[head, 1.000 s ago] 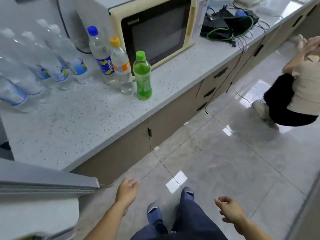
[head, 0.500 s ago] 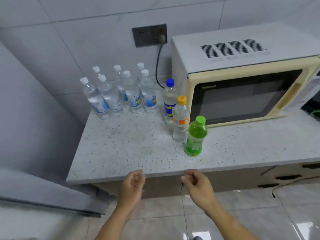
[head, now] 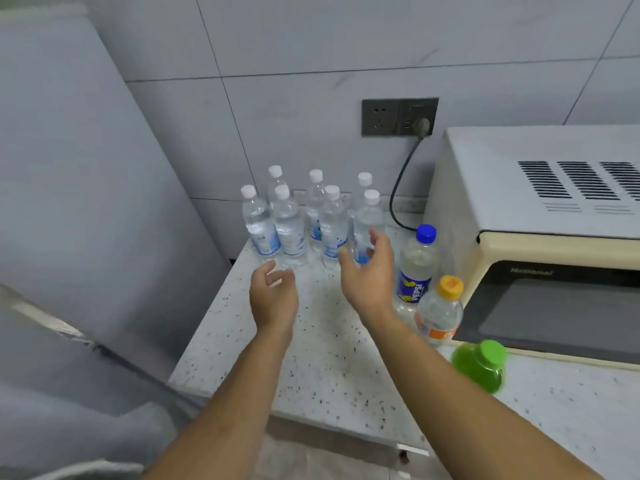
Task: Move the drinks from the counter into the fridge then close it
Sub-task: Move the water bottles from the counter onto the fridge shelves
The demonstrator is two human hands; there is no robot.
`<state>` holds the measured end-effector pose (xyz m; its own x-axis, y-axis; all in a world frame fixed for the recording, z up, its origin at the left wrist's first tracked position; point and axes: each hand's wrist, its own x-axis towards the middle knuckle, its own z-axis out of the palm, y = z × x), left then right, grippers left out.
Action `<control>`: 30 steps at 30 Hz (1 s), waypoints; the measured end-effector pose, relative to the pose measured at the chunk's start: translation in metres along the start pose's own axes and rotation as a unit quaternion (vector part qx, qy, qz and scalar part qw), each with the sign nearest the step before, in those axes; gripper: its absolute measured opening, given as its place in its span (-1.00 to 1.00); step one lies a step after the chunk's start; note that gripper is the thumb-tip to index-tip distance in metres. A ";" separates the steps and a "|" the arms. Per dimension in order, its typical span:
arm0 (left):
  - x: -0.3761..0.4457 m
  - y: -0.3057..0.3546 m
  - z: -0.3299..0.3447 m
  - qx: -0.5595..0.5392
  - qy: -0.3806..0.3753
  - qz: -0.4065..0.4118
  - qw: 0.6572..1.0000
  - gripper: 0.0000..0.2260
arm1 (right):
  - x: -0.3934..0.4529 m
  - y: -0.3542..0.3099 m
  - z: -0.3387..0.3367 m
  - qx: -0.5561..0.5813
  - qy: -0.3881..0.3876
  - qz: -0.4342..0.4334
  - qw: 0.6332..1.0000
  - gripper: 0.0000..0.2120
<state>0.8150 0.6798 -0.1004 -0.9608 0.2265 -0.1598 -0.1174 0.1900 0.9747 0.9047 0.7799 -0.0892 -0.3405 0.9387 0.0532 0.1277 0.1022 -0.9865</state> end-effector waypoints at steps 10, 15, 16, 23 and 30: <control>0.092 0.033 0.115 0.094 -0.167 0.063 0.979 -0.40 | 0.103 0.025 0.024 -0.037 0.102 0.062 0.992 -0.17; 0.116 0.021 0.137 0.126 -0.197 0.087 0.968 -0.42 | 0.115 0.048 0.036 -0.040 0.079 0.076 0.993 -0.17; 0.118 0.019 0.138 0.130 -0.199 0.095 0.967 -0.43 | 0.117 0.050 0.037 -0.039 0.082 0.074 0.993 -0.19; 0.105 -0.005 0.125 0.131 -0.142 0.128 0.973 -0.48 | 0.099 0.055 0.033 -0.019 0.087 0.042 0.995 -0.40; 0.073 -0.021 0.069 0.080 -0.116 0.099 0.985 -0.53 | 0.042 0.057 0.020 0.006 0.051 0.020 0.999 -0.43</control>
<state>0.7643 0.7586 -0.1430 -0.8752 0.4834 -0.0192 0.1246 0.2636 0.9565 0.8789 0.8188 -0.1458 -0.2395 0.9705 0.0285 0.1277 0.0606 -0.9900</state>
